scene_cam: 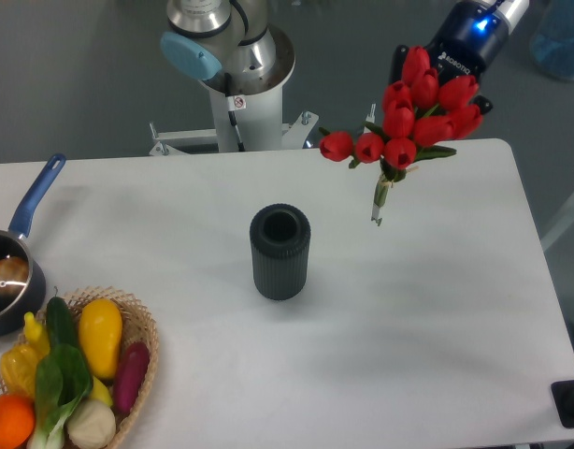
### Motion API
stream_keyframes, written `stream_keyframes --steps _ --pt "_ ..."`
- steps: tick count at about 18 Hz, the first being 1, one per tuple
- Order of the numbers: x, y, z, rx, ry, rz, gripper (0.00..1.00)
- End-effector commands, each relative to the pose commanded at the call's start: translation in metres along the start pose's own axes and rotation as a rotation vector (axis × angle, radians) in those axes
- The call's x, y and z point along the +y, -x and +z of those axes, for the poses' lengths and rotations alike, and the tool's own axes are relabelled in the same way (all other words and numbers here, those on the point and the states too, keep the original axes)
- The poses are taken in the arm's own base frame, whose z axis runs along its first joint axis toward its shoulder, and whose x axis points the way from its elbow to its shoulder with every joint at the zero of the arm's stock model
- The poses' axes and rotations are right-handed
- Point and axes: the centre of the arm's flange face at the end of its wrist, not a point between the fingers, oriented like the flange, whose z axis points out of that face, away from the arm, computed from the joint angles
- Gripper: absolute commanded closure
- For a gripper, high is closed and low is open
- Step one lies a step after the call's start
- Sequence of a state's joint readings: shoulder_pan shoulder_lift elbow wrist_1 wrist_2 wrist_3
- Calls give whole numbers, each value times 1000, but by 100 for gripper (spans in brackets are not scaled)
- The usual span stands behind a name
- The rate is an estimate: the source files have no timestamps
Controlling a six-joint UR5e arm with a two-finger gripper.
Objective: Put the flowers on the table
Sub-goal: 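Lift the red tulip bouquet upward with the gripper, tilting the stems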
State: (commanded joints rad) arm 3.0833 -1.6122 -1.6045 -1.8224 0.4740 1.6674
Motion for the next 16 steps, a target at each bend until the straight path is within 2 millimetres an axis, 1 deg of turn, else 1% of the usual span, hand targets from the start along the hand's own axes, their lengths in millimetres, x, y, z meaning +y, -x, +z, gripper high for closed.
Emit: stream_keyframes --steps 2,5,11,13,16 --pt "3 0 2 4 0 -3 59" --pt "-3 -1 1 2 1 6 59" --pt "-3 2 -6 -13 0 9 59" --pt "-4 5 -12 -37 0 31 59" --pt "-5 7 -16 -56 2 49 59"
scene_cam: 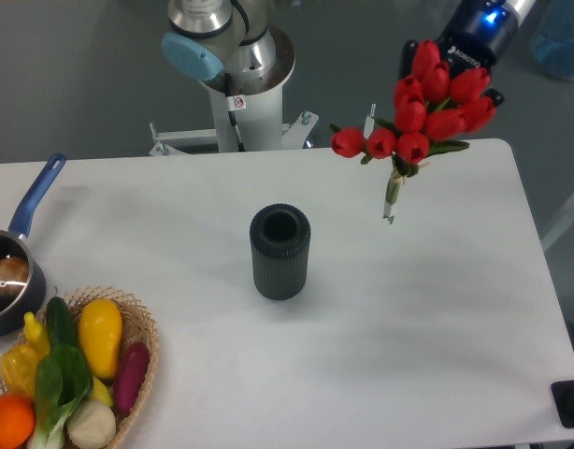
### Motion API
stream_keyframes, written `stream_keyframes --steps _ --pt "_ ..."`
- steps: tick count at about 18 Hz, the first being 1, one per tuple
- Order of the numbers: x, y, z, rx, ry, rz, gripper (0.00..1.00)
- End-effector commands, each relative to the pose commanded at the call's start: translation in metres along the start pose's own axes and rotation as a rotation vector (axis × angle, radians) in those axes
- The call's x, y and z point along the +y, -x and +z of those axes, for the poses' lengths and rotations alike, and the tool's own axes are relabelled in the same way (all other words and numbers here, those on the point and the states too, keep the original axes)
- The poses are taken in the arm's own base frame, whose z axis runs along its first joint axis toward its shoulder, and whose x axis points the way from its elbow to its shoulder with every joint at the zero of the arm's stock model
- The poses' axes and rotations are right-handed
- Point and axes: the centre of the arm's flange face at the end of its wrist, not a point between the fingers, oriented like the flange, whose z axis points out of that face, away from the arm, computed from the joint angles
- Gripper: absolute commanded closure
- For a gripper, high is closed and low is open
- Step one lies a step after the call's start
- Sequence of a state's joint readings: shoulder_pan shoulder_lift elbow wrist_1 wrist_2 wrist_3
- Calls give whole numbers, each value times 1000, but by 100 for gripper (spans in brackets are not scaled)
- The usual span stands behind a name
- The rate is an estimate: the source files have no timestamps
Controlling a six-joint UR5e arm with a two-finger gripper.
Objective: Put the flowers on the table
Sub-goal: 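Lift the red tulip bouquet upward with the gripper, tilting the stems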
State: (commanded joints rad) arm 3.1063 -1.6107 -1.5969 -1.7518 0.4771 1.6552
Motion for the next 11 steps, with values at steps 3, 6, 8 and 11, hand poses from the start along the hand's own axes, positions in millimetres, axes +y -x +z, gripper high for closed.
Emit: stream_keyframes --steps 3,6,8,11 --pt "4 5 -16 -32 -5 -12 59" --pt "0 1 -24 -48 1 -34 59" --pt "0 -4 -37 -71 80 -31 59" --pt "-1 -1 -46 -105 171 -27 58"
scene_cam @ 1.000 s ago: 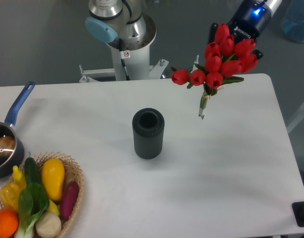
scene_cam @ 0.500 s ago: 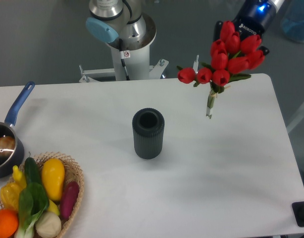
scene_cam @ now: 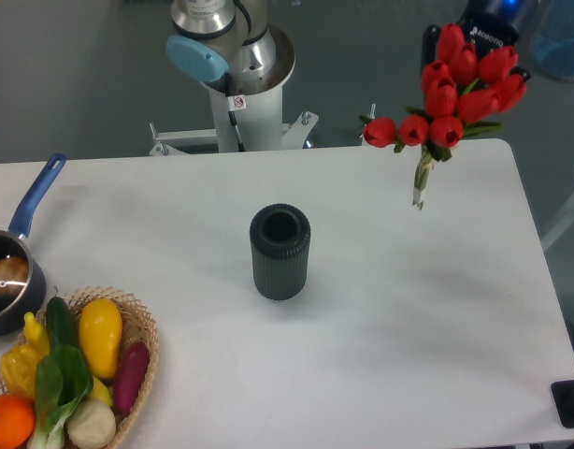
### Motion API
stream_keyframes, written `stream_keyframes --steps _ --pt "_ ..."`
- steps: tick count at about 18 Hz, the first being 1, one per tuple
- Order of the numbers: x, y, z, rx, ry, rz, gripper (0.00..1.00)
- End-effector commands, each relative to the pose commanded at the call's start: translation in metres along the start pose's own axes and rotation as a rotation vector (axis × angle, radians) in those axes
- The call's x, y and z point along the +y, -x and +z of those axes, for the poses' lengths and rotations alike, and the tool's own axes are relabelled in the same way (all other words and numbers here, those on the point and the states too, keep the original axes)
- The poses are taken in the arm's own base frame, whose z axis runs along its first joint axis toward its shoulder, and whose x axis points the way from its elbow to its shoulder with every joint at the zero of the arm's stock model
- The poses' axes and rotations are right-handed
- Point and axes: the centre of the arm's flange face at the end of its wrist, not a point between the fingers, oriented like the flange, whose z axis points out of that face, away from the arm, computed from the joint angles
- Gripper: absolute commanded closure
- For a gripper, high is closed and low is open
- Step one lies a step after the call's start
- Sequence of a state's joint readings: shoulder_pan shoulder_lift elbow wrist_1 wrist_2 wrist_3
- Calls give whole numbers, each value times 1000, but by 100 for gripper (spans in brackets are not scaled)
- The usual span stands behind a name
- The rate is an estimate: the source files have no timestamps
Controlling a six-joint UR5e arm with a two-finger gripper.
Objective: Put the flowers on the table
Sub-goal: 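Lift the red tulip bouquet upward with the gripper, tilting the stems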
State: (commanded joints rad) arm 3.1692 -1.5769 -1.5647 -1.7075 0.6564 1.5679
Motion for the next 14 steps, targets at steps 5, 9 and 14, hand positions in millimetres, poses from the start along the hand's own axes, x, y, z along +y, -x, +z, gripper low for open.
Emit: stream_keyframes --steps 5,9,14 --pt "11 11 1 -32 102 -34 58" --pt "25 29 7 -81 207 -113 58" --pt "49 53 28 -93 347 -125 58"
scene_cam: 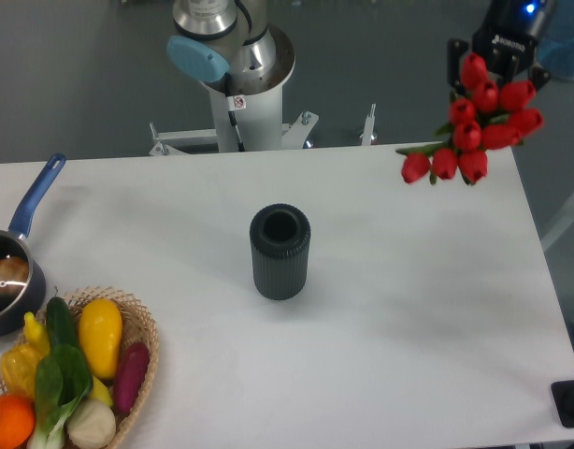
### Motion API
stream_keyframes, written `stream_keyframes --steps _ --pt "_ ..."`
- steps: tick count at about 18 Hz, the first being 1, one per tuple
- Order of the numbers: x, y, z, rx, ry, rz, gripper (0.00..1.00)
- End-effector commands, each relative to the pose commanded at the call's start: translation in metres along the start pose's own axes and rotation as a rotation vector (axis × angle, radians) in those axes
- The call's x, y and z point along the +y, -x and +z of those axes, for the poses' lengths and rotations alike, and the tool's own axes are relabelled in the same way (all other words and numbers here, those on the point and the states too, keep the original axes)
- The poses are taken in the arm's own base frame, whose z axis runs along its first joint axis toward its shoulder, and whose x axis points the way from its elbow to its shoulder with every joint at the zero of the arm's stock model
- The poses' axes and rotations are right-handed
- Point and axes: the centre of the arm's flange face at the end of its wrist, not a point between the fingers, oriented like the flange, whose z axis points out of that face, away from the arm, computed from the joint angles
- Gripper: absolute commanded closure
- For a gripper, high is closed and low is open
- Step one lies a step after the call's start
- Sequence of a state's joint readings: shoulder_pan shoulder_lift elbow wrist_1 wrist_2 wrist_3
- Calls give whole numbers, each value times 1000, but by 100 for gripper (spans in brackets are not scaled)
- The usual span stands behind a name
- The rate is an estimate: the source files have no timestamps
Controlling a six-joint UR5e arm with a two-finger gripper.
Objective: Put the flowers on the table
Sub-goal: 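Lift the red tulip bouquet upward with the gripper, tilting the stems, then lower the held tulips toward the table beside the black vase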
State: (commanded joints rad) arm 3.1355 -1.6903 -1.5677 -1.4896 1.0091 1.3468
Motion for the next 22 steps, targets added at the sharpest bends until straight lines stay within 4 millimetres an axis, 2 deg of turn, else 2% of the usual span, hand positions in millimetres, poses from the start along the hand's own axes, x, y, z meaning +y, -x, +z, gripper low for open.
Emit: stream_keyframes --steps 2,5,8,10,15,18,22 --pt "1 7 12 -12 47 19 58" --pt "-2 7 26 -19 136 49 58" --pt "-12 5 42 -6 157 80 58" --pt "-11 8 52 5 162 82 55" --pt "-29 9 94 23 201 142 55" --pt "-26 12 114 34 274 166 55" --pt "-28 14 126 38 282 177 55"
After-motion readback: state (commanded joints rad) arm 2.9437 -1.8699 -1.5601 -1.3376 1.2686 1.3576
